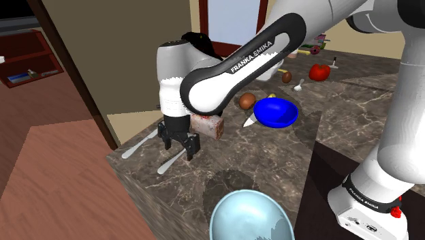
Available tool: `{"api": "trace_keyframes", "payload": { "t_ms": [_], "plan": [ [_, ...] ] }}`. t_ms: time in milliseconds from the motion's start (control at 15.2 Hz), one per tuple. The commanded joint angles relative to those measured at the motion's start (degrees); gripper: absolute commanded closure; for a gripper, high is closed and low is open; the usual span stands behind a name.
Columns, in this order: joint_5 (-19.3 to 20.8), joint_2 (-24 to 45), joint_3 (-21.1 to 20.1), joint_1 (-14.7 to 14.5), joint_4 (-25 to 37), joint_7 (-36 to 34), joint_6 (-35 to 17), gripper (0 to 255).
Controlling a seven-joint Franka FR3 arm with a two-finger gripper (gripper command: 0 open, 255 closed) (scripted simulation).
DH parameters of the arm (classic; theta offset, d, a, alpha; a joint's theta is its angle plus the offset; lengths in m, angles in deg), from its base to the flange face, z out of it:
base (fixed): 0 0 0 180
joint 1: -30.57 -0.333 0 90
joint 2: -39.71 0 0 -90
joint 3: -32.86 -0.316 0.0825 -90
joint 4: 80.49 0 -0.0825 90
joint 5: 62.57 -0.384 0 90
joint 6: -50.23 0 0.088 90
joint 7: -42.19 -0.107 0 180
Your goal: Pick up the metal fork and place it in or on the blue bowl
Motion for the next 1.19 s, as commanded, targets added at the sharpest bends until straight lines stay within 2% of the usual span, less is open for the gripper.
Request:
{"api": "trace_keyframes", "payload": {
  "t_ms": [0, 594, 1122],
  "plan": [
    [0.0, 0.0, 0.0, 0.0, 0.0, 0.0, 0.0, 255],
    [0.0, 0.0, 0.0, 0.0, 0.0, 0.0, 0.0, 255],
    [-3.0, -3.5, -1.6, 1.5, 2.6, 1.5, 5.2, 255]
  ]
}}
